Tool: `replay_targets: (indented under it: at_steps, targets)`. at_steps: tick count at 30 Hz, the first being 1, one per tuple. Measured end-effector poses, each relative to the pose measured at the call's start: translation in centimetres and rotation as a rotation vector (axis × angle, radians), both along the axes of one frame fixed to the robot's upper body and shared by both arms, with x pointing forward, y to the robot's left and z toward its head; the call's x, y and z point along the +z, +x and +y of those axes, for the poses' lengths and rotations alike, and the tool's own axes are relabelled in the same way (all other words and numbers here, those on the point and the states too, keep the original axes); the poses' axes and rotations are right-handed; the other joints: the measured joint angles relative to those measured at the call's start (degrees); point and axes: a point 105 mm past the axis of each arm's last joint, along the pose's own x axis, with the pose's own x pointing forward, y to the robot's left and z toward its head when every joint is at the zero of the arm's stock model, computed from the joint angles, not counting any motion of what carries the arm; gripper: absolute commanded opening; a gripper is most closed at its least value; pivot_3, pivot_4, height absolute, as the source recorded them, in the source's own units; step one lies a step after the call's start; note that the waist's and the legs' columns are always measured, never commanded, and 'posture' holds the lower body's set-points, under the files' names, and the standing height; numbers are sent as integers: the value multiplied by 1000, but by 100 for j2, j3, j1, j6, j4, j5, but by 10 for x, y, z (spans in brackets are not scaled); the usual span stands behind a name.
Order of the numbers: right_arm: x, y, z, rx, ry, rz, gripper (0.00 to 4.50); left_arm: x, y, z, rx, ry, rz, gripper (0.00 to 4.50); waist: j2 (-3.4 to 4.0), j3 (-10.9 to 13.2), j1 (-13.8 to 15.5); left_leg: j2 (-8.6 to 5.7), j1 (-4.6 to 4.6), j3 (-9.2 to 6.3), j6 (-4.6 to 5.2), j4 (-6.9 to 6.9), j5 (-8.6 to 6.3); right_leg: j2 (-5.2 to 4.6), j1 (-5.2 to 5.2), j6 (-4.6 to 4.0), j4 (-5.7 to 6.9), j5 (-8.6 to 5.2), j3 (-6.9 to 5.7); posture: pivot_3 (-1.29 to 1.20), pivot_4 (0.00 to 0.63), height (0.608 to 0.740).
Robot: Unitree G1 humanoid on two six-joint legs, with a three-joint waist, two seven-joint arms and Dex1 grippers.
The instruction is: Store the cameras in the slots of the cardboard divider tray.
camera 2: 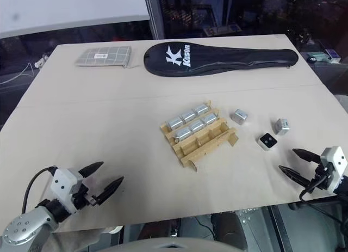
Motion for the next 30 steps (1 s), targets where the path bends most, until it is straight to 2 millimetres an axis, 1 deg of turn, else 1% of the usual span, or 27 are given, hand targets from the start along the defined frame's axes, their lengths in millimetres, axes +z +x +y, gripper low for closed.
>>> replay_targets:
  at_steps: [6, 8, 13, 19, 24, 30]
  targets:
    - [6, 0, -4, 7, -29, 16, 4500, -3, -7, -3, 2, -5, 7, 4441, -2, 2, -30, 0, 0, 1, 1, 0, 0, 0, -1, 0, 0, 0, 2, 0, 150, 740]
    - [8, 1, -2, 14, -35, 11, 4500, -3, -7, -3, -2, -1, 4, 4441, -2, 1, -28, 0, 0, -1, 1, 0, 0, 0, -1, 0, 0, 0, 0, 0, 150, 740]
    - [6, -3, 0, 11, -34, 36, 4500, -1, -2, -8, -28, 0, -14, 4441, -2, 1, -17, 0, -2, 0, 1, 0, -1, 0, -1, 0, -1, 0, 1, 0, 150, 740]
    - [6, -2, -1, -15, -40, 33, 4500, -2, -1, -7, -26, 3, -18, 4441, -2, 1, -37, 0, -1, 0, 1, 0, -1, 0, -1, 0, -1, 0, 1, 0, 150, 740]
    - [11, 9, -3, -110, -33, 2, 4500, -3, 7, -10, -40, -3, -31, 4441, -4, 1, -37, 0, -2, -1, 1, 1, -1, 1, -1, 0, -1, 0, 1, 0, 150, 740]
    - [22, 28, 3, -286, 39, -63, 4500, 15, 17, -16, -140, -33, -58, 4441, 1, 0, -44, 1, -4, 1, 1, 0, -1, -1, -3, 1, -1, 0, 3, 0, 150, 740]
